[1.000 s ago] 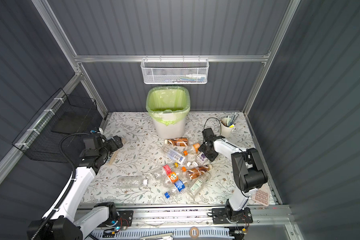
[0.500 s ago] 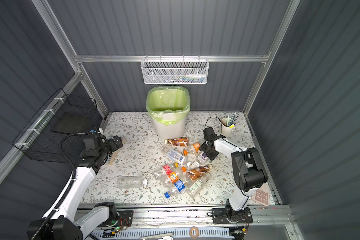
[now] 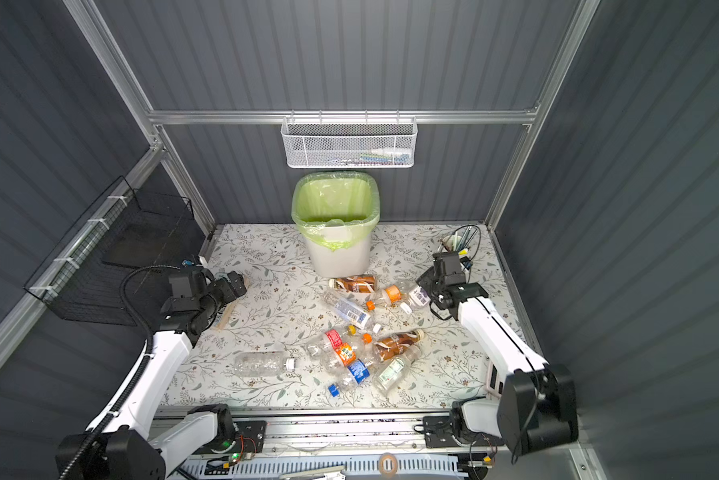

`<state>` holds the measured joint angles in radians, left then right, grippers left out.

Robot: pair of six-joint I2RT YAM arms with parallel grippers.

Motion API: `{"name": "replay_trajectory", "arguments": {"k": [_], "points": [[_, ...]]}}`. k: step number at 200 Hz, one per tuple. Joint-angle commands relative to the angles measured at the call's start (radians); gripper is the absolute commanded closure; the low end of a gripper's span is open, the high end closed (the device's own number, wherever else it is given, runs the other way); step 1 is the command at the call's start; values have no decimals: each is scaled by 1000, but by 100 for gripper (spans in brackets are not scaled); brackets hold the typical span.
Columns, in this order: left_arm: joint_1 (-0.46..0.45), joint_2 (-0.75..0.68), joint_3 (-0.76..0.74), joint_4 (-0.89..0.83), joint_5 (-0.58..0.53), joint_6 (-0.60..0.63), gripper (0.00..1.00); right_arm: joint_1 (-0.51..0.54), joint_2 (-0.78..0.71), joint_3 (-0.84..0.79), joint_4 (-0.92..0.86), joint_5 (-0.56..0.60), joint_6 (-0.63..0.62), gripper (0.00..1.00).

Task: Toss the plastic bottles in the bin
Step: 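Lift the grape-juice bottle with the right gripper and drop it into the bin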

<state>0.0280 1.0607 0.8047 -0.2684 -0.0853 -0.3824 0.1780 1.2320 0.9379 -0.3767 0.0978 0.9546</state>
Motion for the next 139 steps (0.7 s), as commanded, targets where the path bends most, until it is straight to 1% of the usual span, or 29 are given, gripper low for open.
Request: {"name": "replay_trajectory", "arguments": {"k": [1, 14, 27, 43, 62, 74, 88, 106, 116, 126, 134, 139], "points": [[5, 13, 1, -8, 12, -27, 0, -17, -136, 10, 63, 61, -68, 44], [4, 14, 3, -8, 20, -29, 0, -32, -191, 44, 88, 67, -97, 44], [4, 12, 3, -7, 25, -31, 0, -41, -201, 113, 99, 53, -128, 44], [4, 8, 1, -2, 36, -35, 0, -41, -177, 202, 134, 18, -152, 44], [4, 2, -1, 4, 58, -45, 0, -40, -121, 302, 234, -60, -131, 44], [4, -2, -7, 4, 69, -50, 0, -27, -40, 370, 307, -118, -108, 45], [4, -1, -13, 11, 83, -52, 0, 19, 56, 466, 372, -157, -107, 44], [3, 27, -8, -7, 90, -53, 0, 89, 220, 651, 376, -231, -145, 42], [3, 50, 2, -25, 96, -55, 0, 123, 341, 794, 329, -281, -176, 41], [3, 66, 9, -40, 102, -60, 0, 151, 466, 963, 232, -339, -207, 38], [3, 70, 16, -49, 101, -60, 0, 164, 569, 1113, 144, -376, -252, 31], [3, 69, 18, -56, 98, -58, 0, 168, 632, 1224, 55, -384, -281, 27]]}}
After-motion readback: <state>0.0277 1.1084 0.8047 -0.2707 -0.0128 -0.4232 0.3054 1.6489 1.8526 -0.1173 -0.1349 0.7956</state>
